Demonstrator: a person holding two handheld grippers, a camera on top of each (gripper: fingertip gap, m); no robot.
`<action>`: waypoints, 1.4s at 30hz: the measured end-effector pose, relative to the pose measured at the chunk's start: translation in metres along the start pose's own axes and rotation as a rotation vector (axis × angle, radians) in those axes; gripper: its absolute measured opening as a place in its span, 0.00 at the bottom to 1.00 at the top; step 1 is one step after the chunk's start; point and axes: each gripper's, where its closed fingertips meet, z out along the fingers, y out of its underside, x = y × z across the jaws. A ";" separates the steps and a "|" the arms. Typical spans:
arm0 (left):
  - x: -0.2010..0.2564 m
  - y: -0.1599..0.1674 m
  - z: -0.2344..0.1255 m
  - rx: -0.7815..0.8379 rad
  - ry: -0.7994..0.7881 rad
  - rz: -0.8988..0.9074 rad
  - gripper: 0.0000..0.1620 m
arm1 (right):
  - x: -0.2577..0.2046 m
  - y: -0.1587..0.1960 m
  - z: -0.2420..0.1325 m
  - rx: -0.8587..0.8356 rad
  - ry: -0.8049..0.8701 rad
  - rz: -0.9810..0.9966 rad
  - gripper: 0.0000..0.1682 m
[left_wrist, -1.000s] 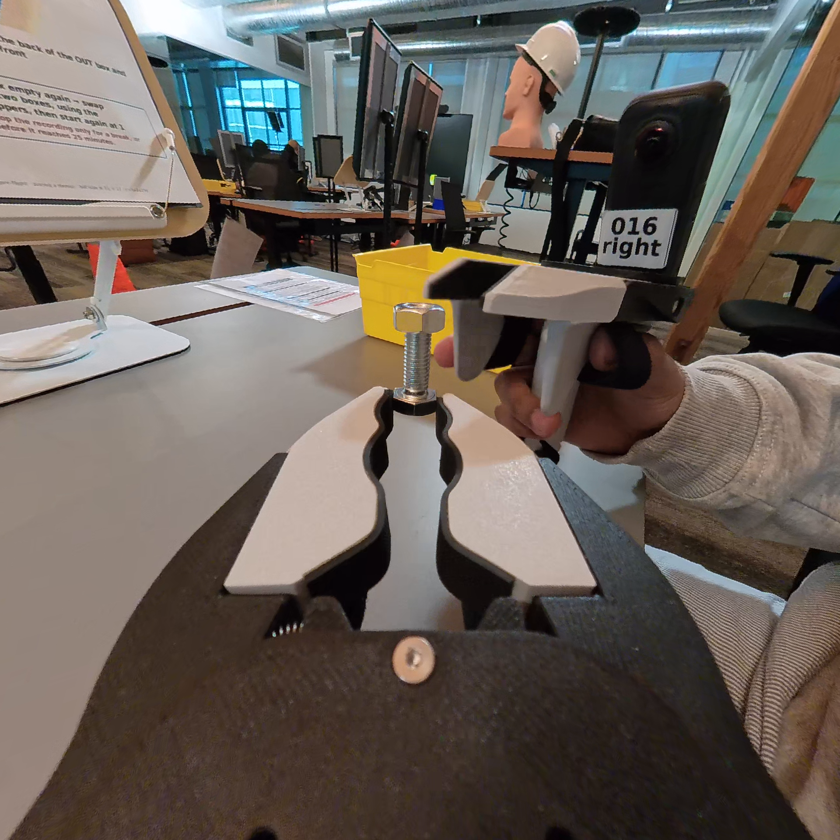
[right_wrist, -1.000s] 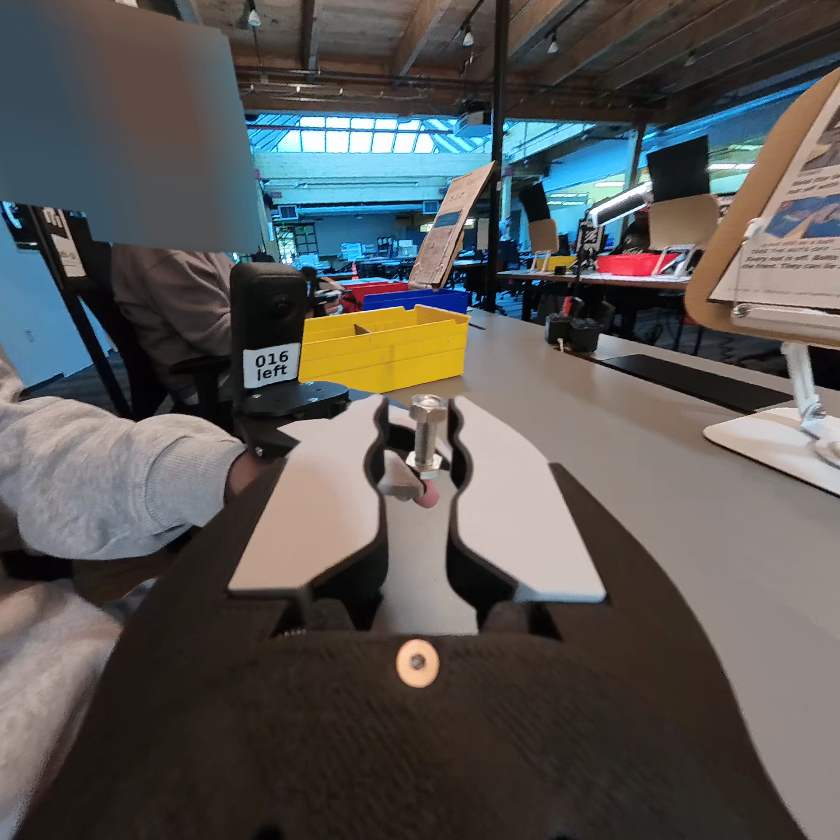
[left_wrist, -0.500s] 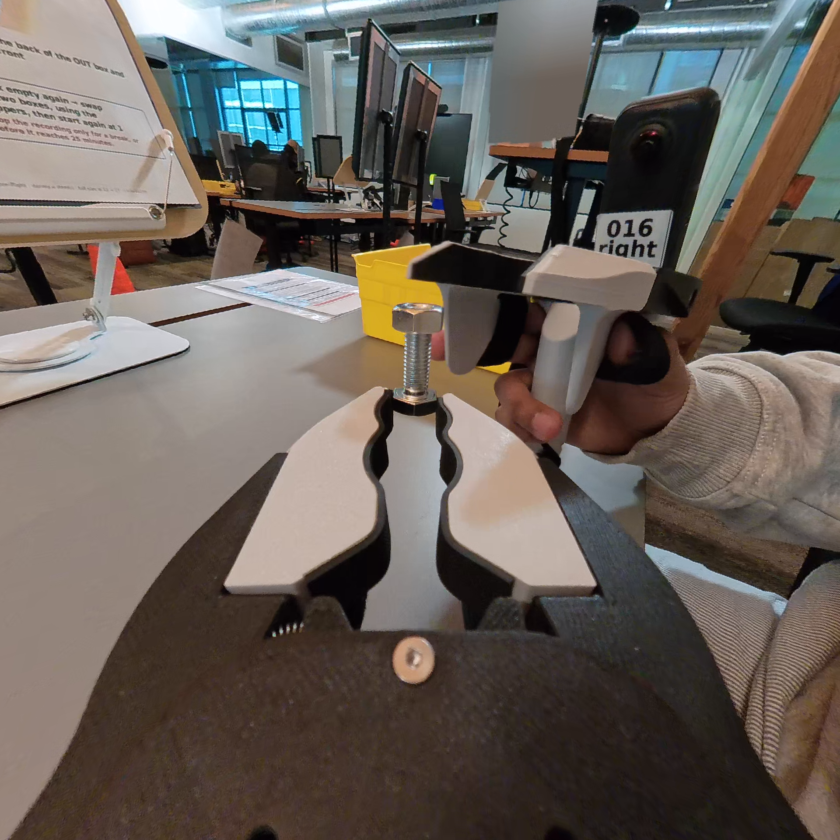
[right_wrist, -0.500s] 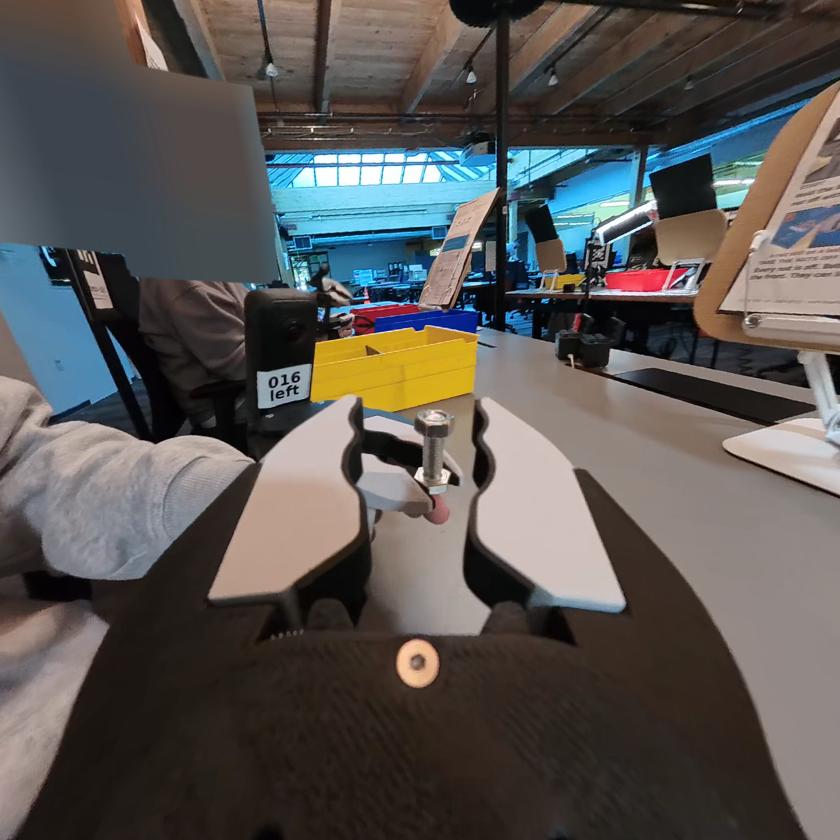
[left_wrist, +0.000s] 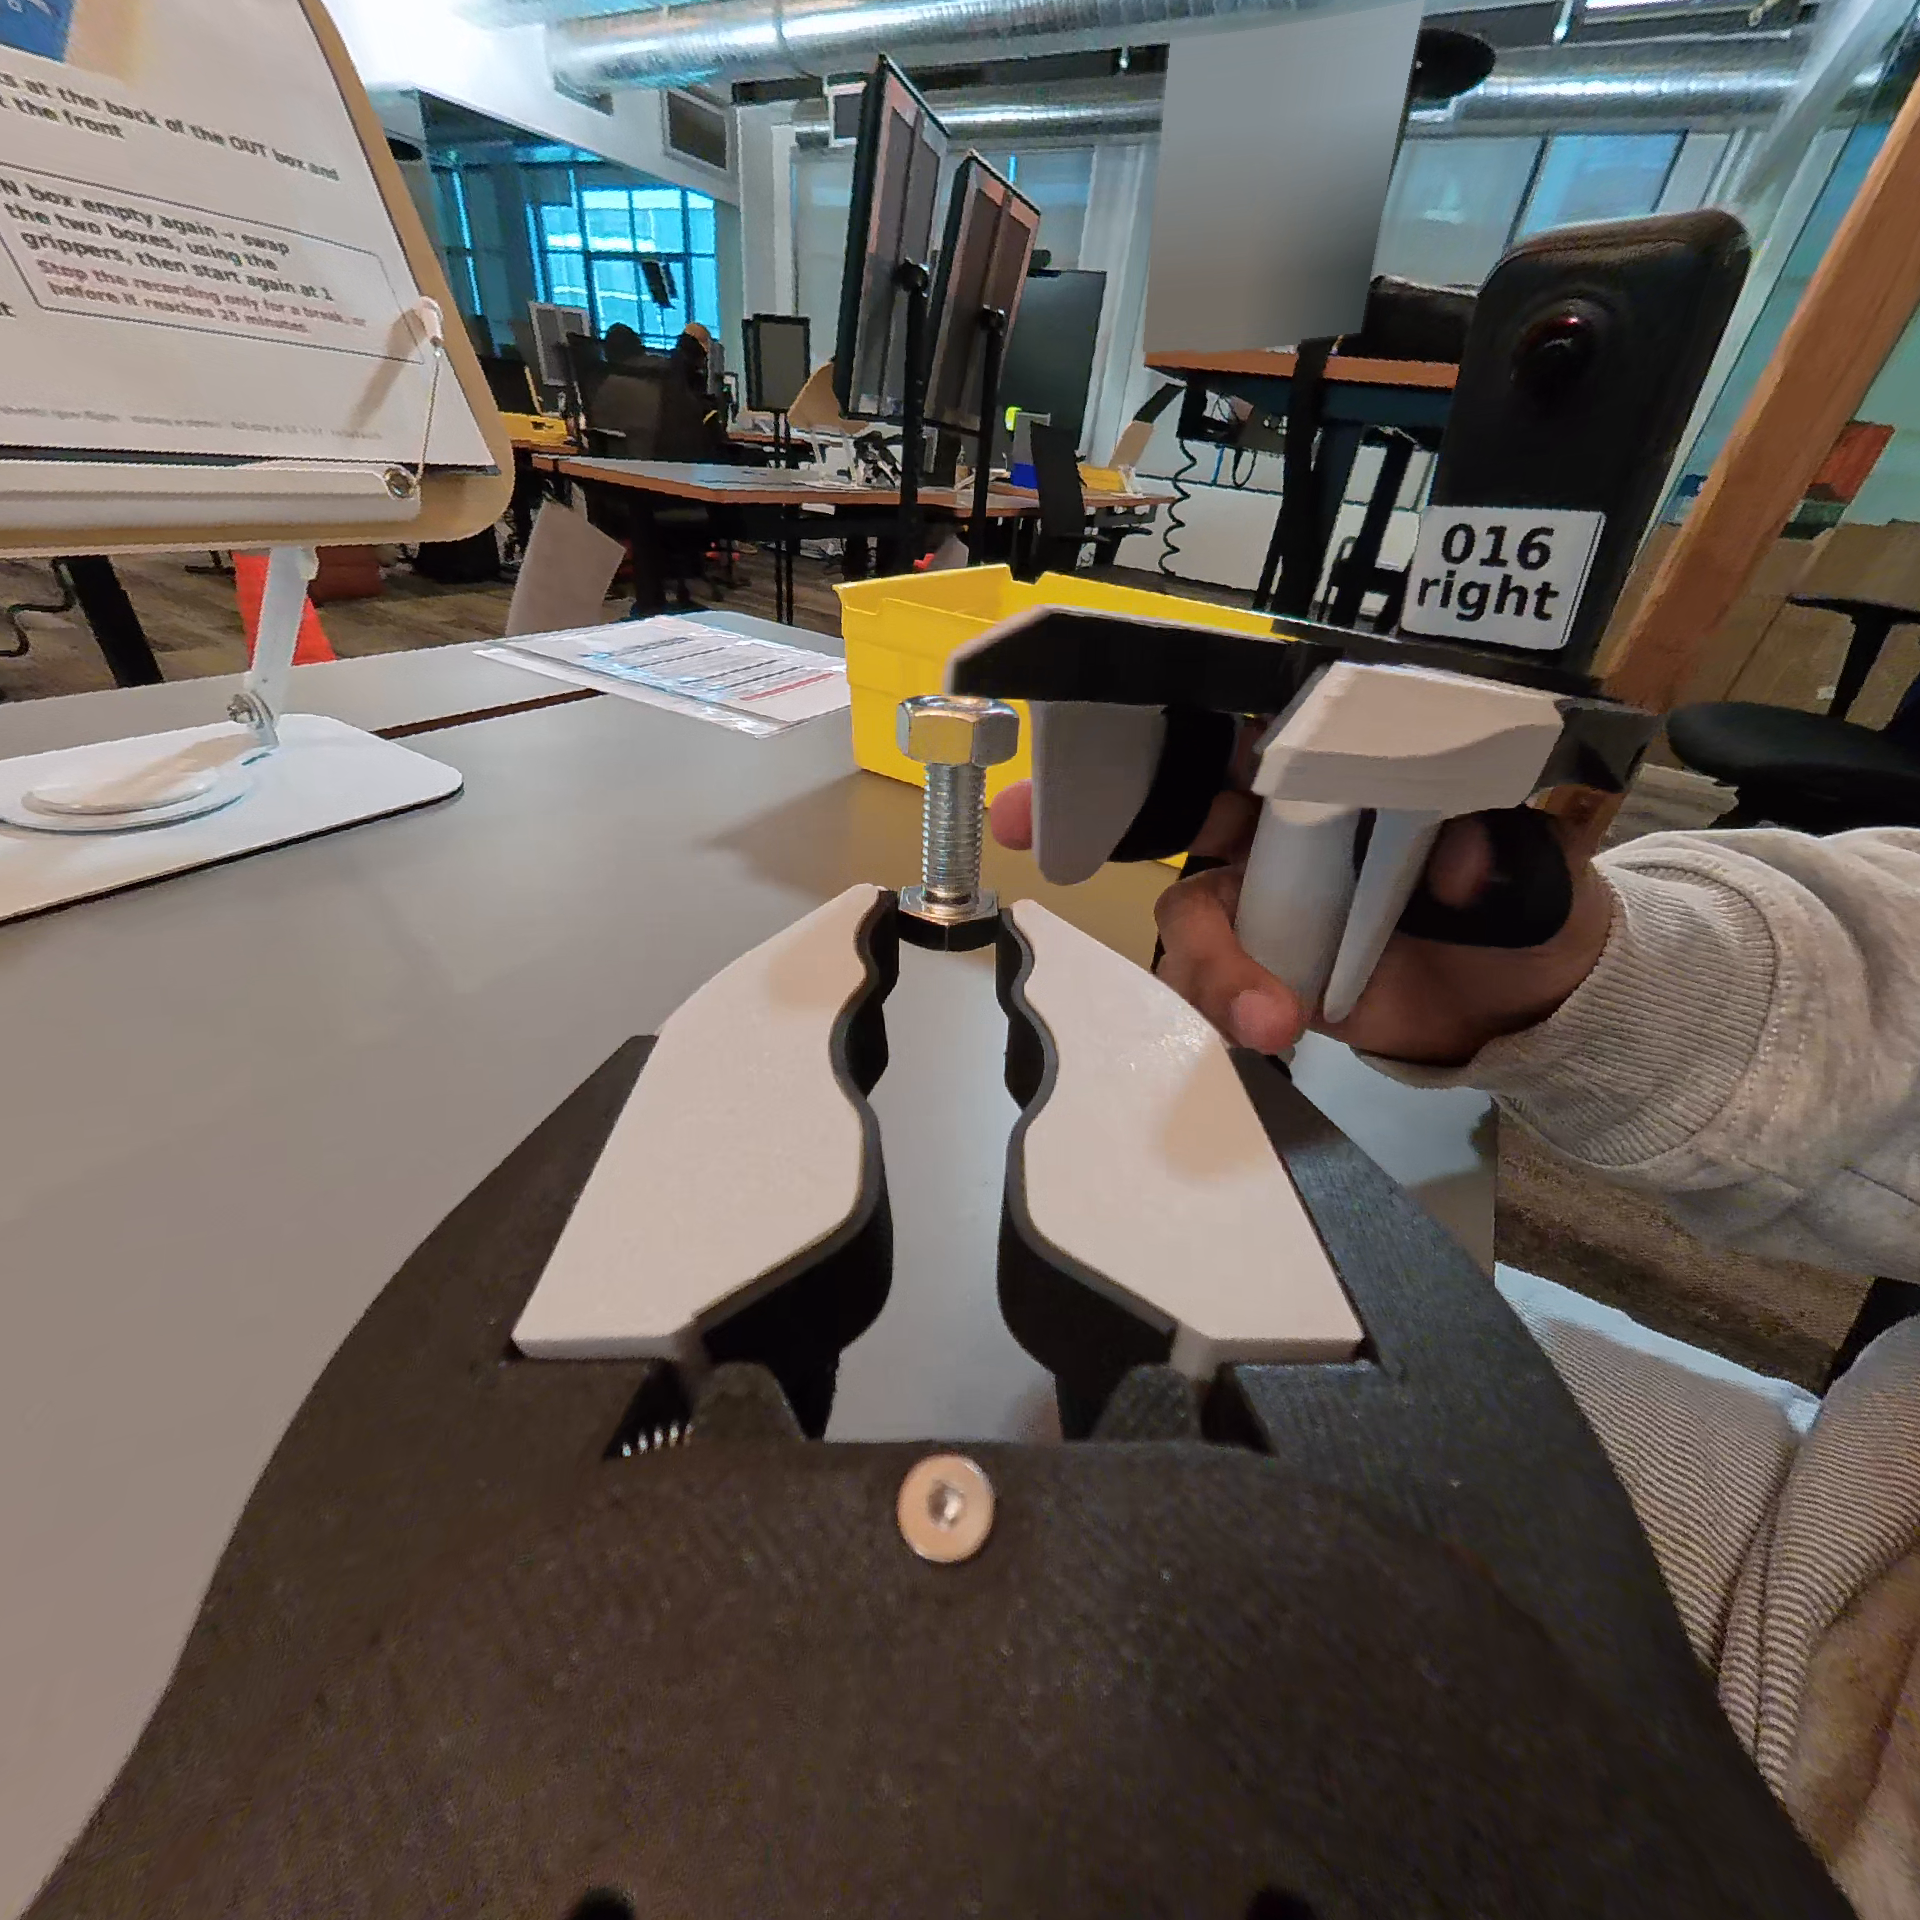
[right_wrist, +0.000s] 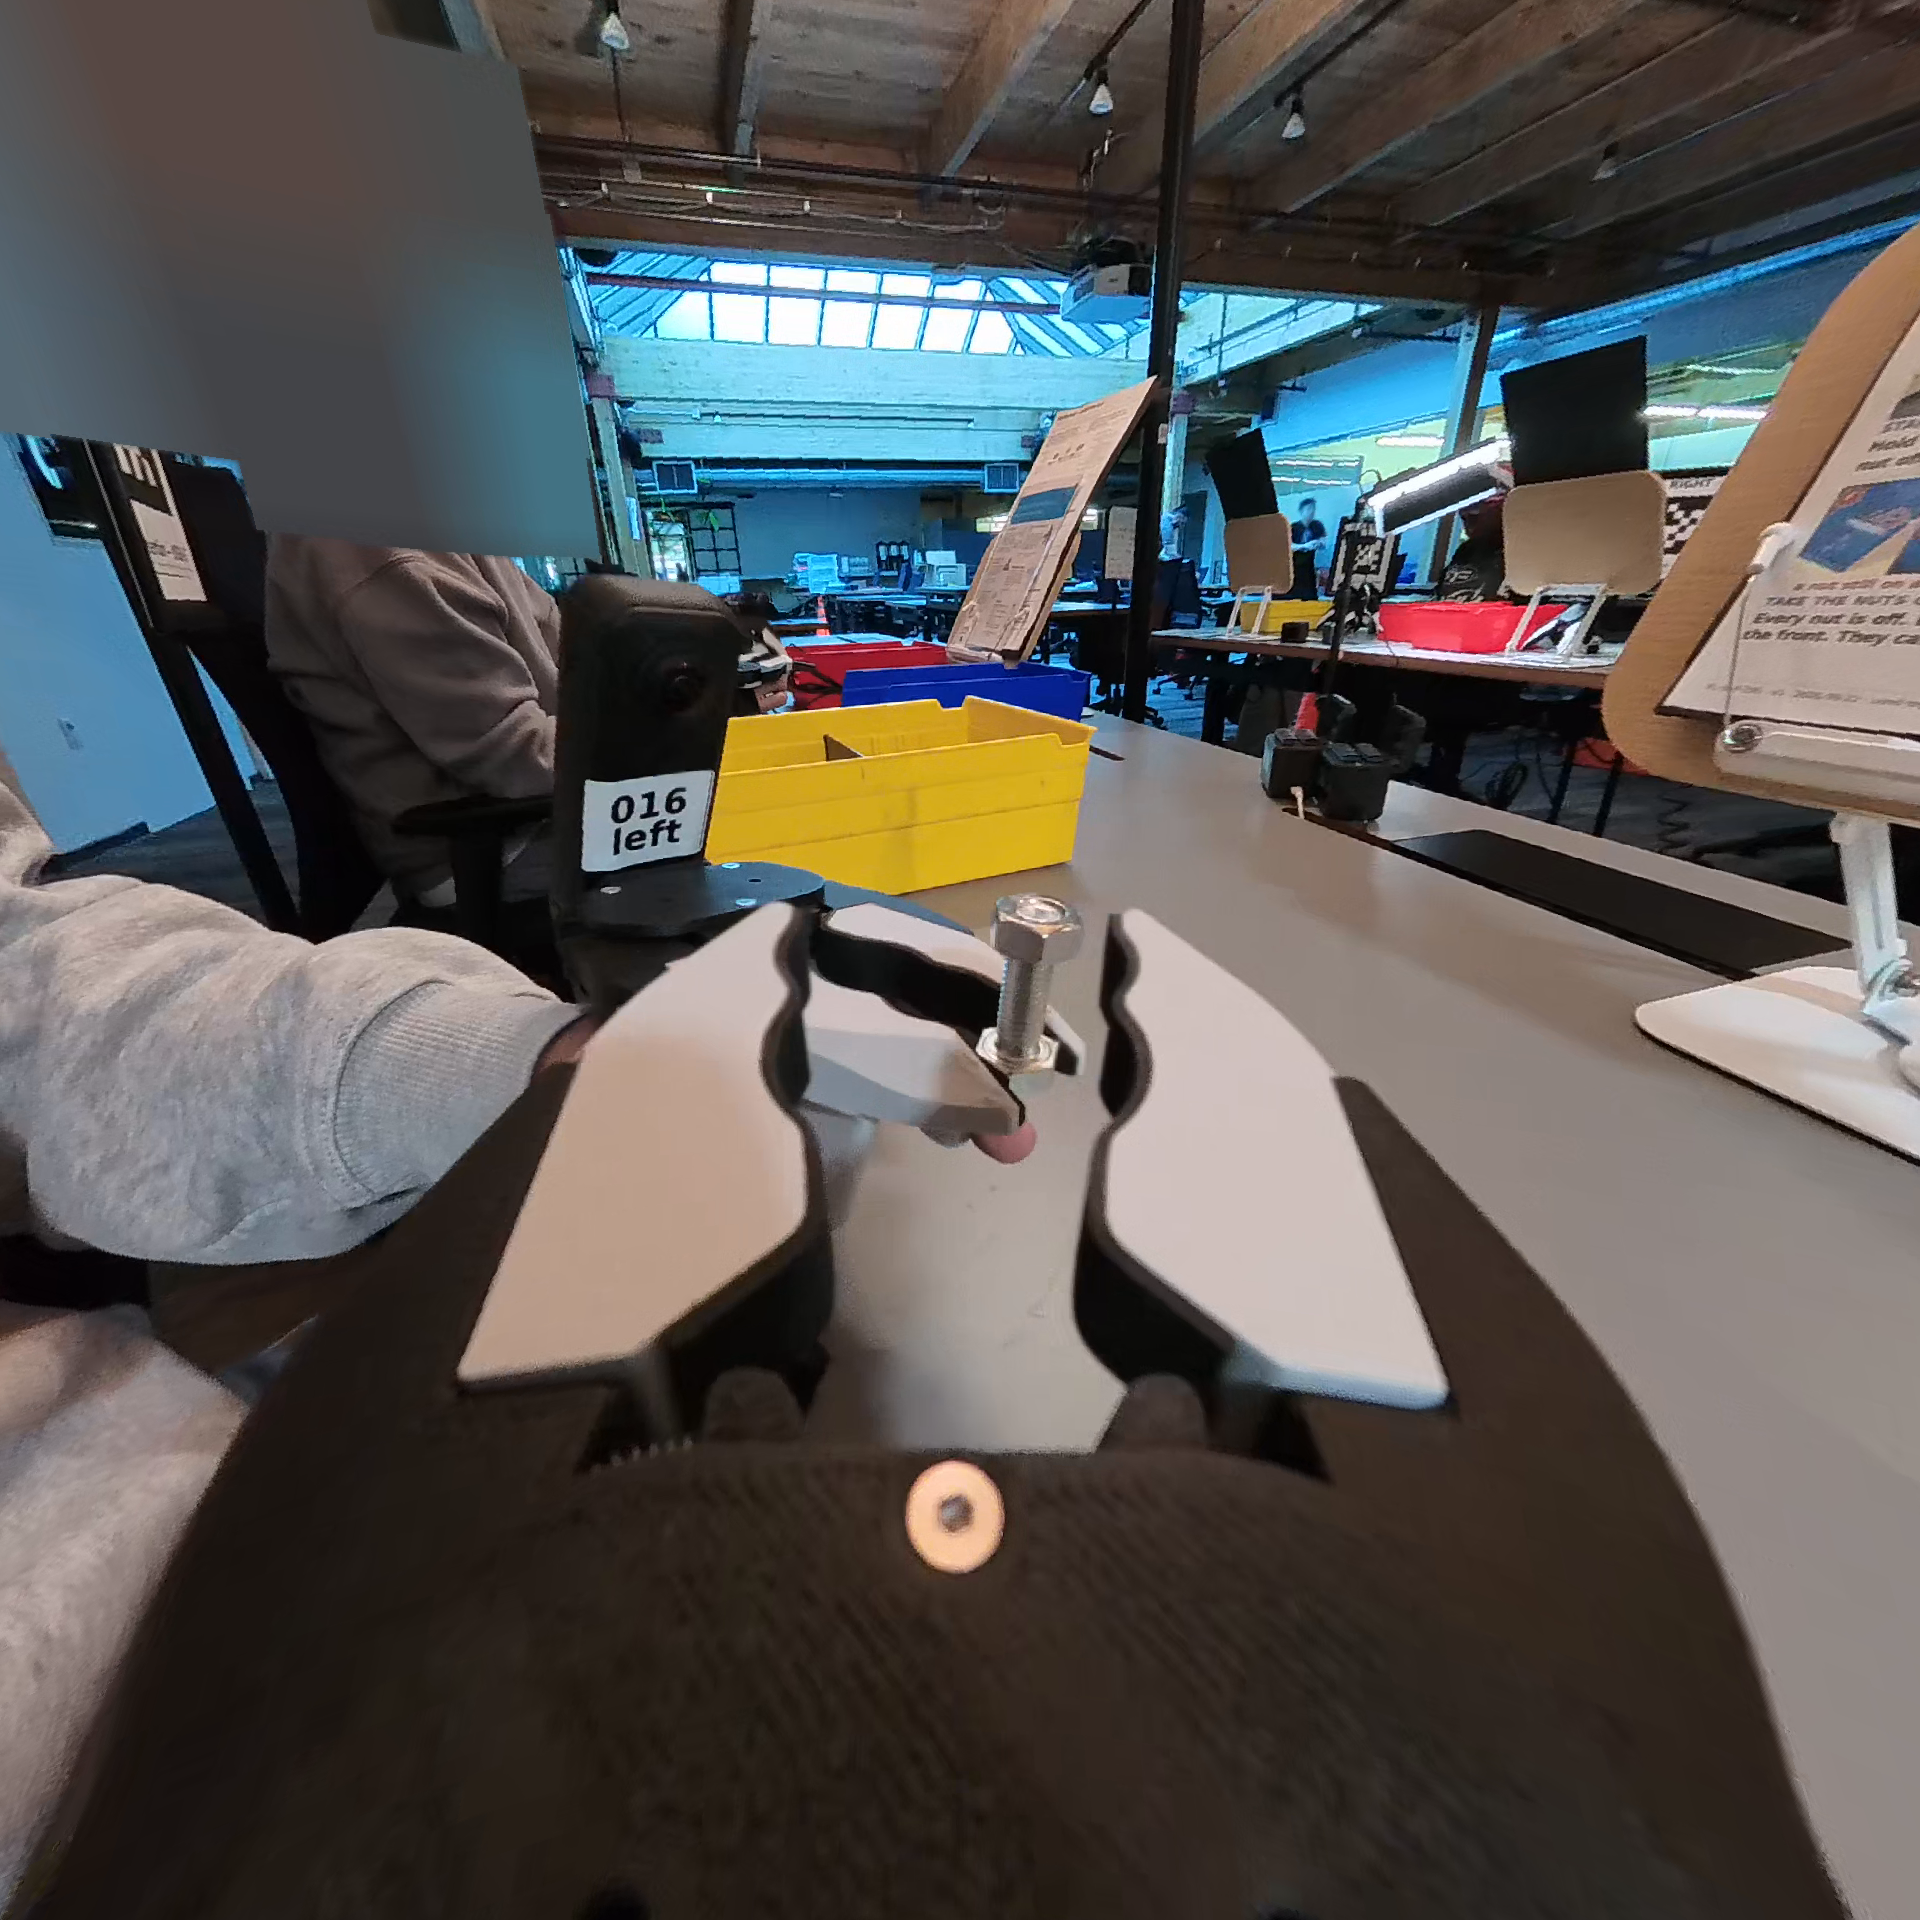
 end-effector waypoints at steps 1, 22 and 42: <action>0.001 0.000 0.000 -0.001 0.003 0.004 0.11 | 0.000 0.001 0.001 -0.003 -0.001 -0.002 0.35; -0.004 0.000 -0.001 0.001 -0.014 0.000 0.11 | -0.009 0.008 0.003 -0.053 -0.020 -0.058 0.22; -0.007 0.000 0.000 -0.005 -0.019 -0.024 0.11 | -0.002 0.004 -0.001 -0.048 -0.002 0.009 0.19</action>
